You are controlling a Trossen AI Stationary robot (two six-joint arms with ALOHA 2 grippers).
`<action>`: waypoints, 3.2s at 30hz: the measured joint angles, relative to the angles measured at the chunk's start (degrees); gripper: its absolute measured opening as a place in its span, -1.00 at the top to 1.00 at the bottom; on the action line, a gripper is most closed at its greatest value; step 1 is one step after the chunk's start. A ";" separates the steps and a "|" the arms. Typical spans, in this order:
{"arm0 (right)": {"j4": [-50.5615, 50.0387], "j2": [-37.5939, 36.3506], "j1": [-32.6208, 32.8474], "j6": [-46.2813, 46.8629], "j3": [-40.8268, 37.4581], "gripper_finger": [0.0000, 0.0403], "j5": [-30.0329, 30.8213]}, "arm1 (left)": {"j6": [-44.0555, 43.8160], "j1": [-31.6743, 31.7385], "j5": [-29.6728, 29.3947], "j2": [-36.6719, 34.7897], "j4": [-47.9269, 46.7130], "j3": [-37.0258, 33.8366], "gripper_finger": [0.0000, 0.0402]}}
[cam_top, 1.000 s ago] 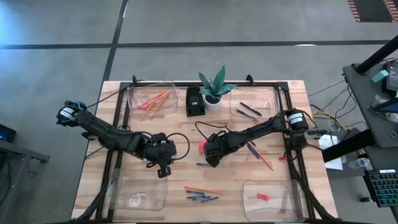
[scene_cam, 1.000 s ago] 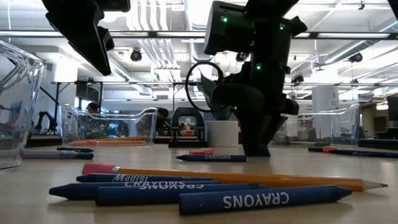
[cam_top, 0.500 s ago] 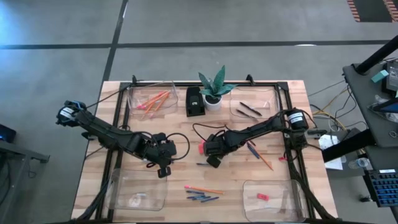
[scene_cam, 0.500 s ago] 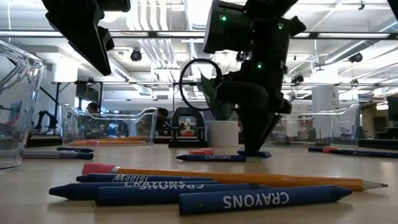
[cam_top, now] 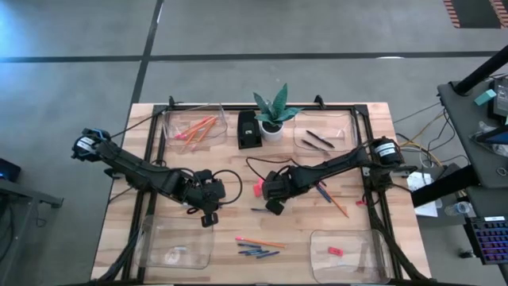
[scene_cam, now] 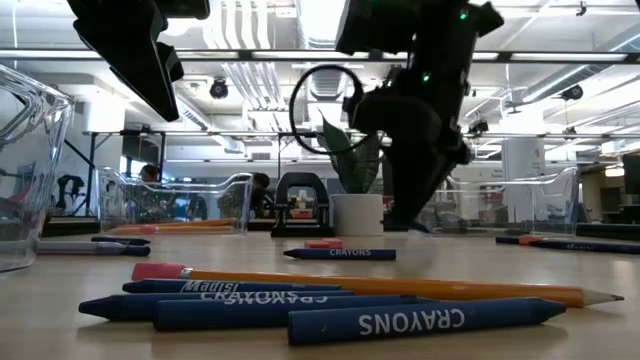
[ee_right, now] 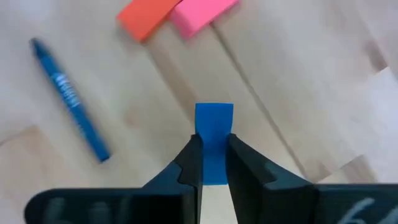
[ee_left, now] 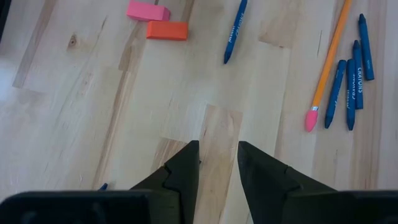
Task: Sort crayons/erasers/pens/pencils in bins
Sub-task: Put the blue eraser into the bottom right transparent bin, then put the pink eraser into the bottom right transparent bin
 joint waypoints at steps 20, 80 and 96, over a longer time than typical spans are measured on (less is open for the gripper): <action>-12.46 -23.17 21.50 19.04 0.11 0.76 -5.12 | -2.10 -0.01 -0.14 0.00 1.08 0.00 0.52; -20.50 -4.74 46.40 36.76 0.61 0.27 -5.29 | -16.24 0.12 -1.50 0.00 7.01 0.00 0.52; -22.67 -17.08 36.40 22.79 3.34 0.20 26.13 | -14.14 0.12 -1.69 0.13 7.10 0.00 0.52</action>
